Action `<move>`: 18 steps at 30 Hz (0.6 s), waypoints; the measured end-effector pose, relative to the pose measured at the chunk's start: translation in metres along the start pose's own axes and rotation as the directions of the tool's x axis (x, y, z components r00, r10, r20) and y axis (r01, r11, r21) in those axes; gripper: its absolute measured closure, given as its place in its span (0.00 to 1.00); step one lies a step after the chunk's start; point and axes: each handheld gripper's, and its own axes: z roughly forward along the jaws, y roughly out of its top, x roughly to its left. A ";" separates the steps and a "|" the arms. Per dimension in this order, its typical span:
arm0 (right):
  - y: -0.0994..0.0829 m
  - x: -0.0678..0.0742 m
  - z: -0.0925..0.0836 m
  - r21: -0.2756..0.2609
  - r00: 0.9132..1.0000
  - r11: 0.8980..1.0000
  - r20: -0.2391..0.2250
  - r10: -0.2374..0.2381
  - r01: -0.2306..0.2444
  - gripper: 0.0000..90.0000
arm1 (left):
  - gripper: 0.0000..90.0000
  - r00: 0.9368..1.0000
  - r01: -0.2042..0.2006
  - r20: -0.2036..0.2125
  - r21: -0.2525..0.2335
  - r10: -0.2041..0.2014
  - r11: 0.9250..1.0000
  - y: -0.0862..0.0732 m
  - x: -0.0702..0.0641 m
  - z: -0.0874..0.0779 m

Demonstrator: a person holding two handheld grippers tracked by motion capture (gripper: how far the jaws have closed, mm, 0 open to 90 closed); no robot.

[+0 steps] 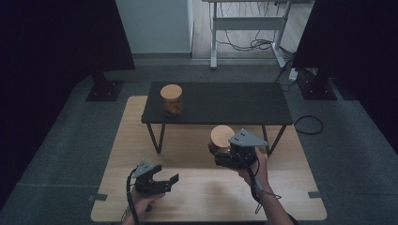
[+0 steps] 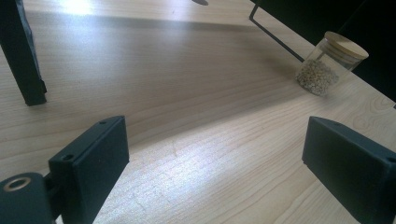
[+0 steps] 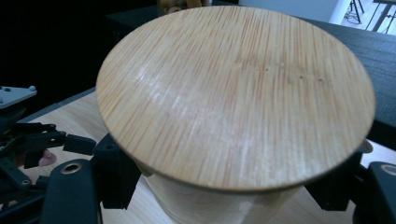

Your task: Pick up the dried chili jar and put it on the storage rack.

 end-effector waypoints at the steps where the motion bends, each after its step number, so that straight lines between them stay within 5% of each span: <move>1: 0.001 -0.001 0.000 -0.001 1.000 1.000 0.000 0.000 0.000 0.28 | 0.07 1.000 0.000 0.000 0.001 0.000 1.000 0.000 0.000 0.000; 18: 0.013 -0.009 0.003 0.003 1.000 1.000 0.023 -0.012 0.012 0.28 | 0.07 1.000 -0.004 0.001 0.003 0.004 1.000 0.000 -0.001 0.001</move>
